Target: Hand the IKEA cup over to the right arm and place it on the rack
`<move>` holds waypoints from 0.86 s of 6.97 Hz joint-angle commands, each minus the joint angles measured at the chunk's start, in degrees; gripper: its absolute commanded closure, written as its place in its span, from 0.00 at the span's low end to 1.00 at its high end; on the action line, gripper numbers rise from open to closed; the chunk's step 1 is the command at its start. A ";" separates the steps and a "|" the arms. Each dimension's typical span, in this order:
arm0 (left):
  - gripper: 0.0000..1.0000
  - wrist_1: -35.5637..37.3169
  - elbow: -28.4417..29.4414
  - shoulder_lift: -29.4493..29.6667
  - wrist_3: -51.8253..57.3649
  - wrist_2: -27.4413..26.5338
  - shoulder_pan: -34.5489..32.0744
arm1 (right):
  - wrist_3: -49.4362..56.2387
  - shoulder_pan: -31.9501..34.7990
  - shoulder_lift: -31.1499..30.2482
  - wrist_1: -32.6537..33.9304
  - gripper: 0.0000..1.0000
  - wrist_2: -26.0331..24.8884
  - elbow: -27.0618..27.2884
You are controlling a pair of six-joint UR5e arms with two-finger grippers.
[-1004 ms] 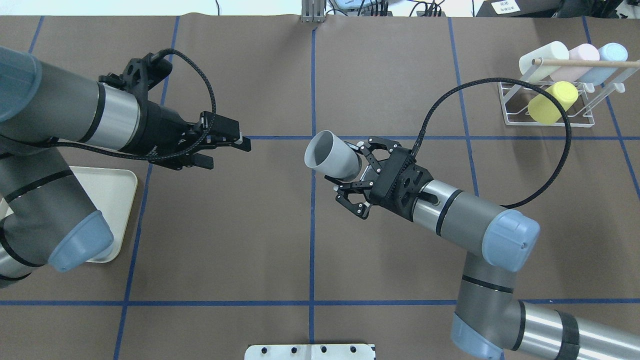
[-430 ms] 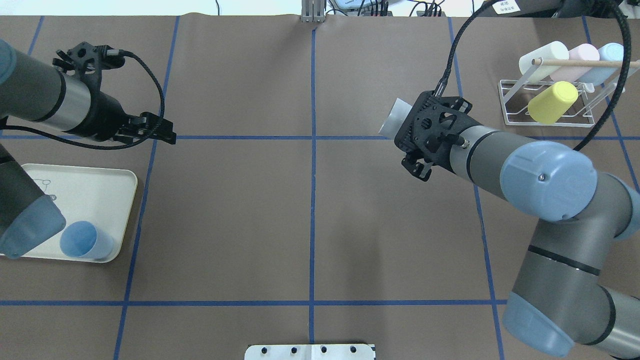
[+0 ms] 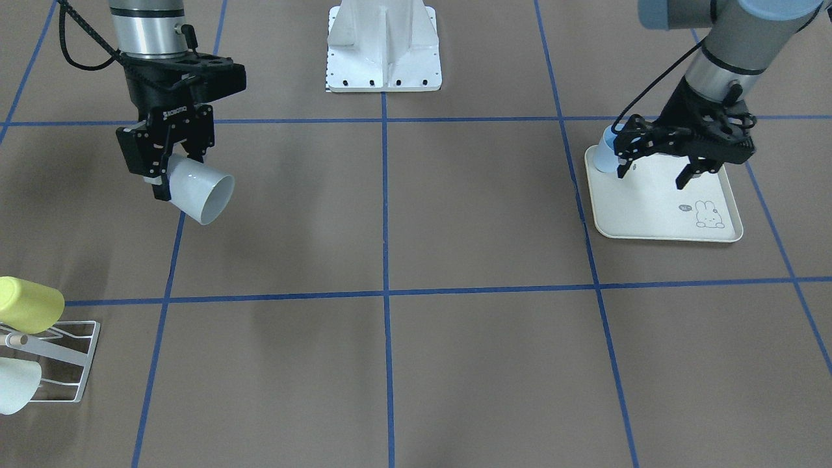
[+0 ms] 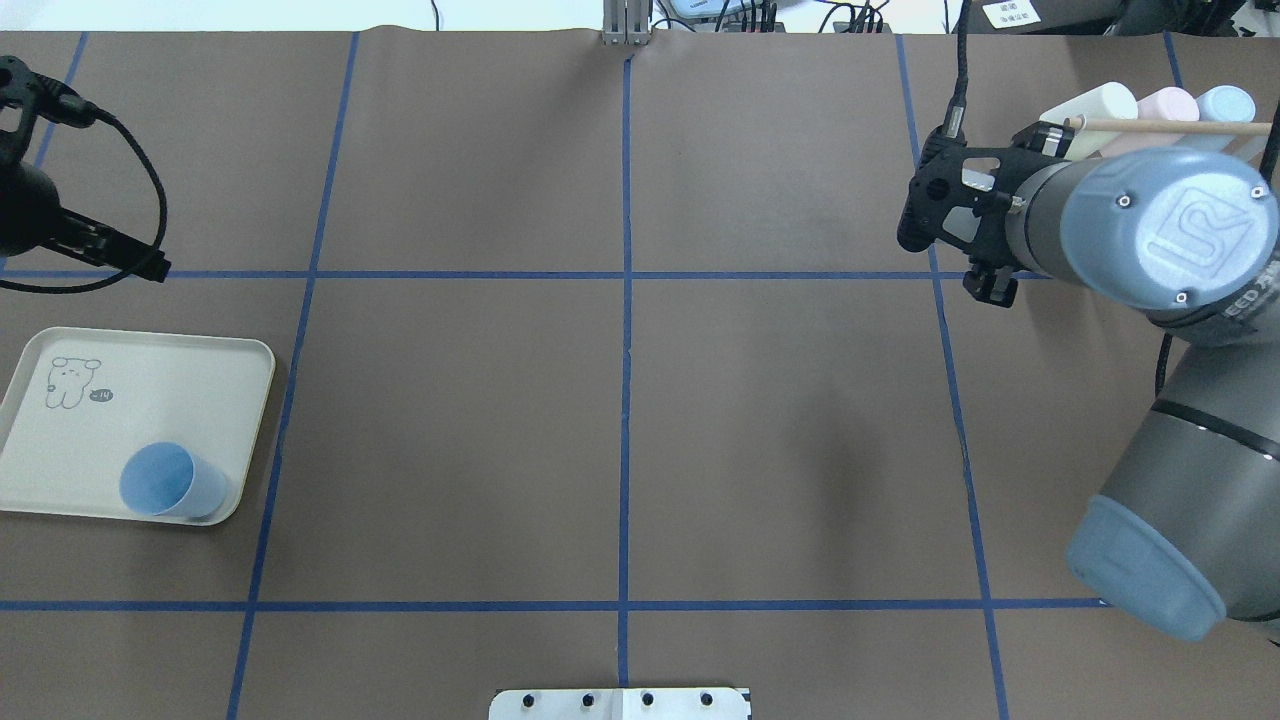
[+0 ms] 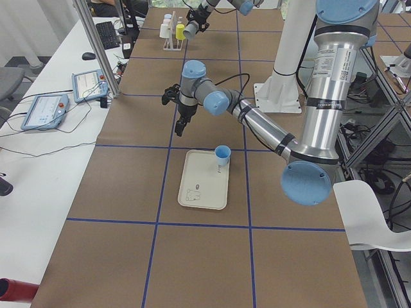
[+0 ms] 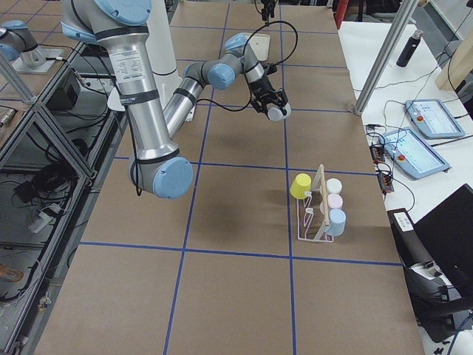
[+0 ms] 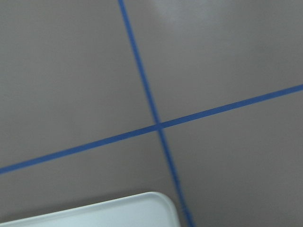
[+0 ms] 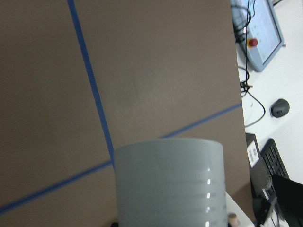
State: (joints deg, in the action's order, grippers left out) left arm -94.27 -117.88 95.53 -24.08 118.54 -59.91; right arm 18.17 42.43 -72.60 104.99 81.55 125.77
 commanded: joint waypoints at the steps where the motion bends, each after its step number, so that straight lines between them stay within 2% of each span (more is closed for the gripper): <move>1: 0.00 0.14 -0.16 -1.48 3.69 0.28 -1.61 | 22.67 7.98 -0.87 11.34 0.62 -2.00 -0.87; 2: 0.00 0.14 -0.25 -1.48 3.34 0.37 -1.61 | 32.62 10.72 -1.66 11.90 0.57 -4.62 -3.31; 4: 0.00 0.14 -0.25 -1.40 3.16 0.46 -1.52 | 46.55 16.96 -2.80 11.03 0.59 -5.97 -10.34; 5: 0.00 0.14 -0.25 -1.39 3.16 0.46 -1.43 | 47.04 17.68 -5.16 6.85 0.59 -5.97 -13.33; 6: 0.00 0.14 -0.16 -1.39 3.07 0.46 -1.43 | 50.96 18.82 -7.79 -4.16 0.59 -5.97 -18.40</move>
State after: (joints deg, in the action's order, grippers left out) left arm -94.13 -118.10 94.12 -20.92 119.00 -61.39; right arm 64.93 59.67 -77.46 110.70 75.68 112.75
